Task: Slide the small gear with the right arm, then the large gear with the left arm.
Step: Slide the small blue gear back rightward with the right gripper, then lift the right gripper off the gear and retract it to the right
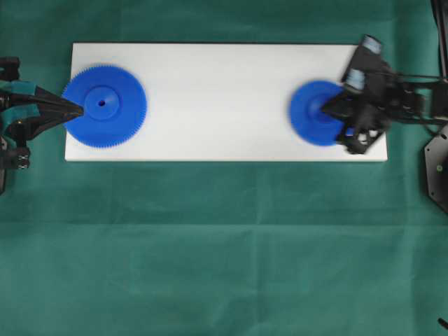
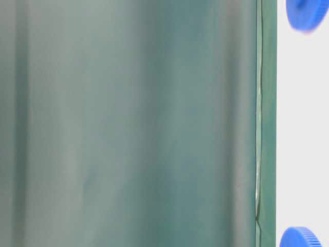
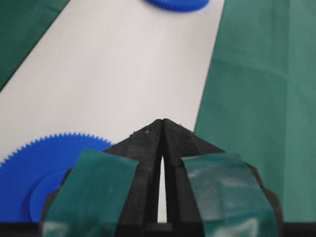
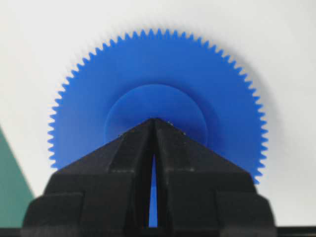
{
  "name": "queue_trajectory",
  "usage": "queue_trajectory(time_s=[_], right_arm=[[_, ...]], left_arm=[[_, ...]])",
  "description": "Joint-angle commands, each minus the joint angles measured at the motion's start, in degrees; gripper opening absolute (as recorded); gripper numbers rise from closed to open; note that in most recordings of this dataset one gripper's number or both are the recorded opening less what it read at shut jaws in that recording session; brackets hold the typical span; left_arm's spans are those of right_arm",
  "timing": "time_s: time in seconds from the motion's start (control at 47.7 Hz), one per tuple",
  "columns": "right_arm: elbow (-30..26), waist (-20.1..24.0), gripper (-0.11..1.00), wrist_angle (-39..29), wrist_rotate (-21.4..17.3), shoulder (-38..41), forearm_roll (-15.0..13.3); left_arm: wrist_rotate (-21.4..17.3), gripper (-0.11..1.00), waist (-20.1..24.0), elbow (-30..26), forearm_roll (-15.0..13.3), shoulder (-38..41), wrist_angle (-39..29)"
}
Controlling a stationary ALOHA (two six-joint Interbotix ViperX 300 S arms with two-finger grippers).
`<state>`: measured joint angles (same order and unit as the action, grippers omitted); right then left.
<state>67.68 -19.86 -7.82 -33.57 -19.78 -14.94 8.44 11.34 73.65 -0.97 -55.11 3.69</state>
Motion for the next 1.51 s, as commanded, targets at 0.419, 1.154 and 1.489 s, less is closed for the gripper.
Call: queue_trajectory(time_s=[0.419, 1.154, 1.489], right_arm=[[8.0, -1.6, 0.50, 0.9, -1.1, -17.1, 0.1], [7.2, -1.6, 0.50, 1.1, -1.1, -16.3, 0.1], [4.7, -1.6, 0.50, 2.1, -0.5, -23.4, 0.1]], left_arm=[[0.2, 0.00, -0.3, -1.2, -0.1, 2.7, 2.7], [0.4, 0.00, -1.3, -1.7, -0.1, 3.3, 2.7], [0.4, 0.00, -1.7, -1.8, -0.1, 3.3, 2.7]])
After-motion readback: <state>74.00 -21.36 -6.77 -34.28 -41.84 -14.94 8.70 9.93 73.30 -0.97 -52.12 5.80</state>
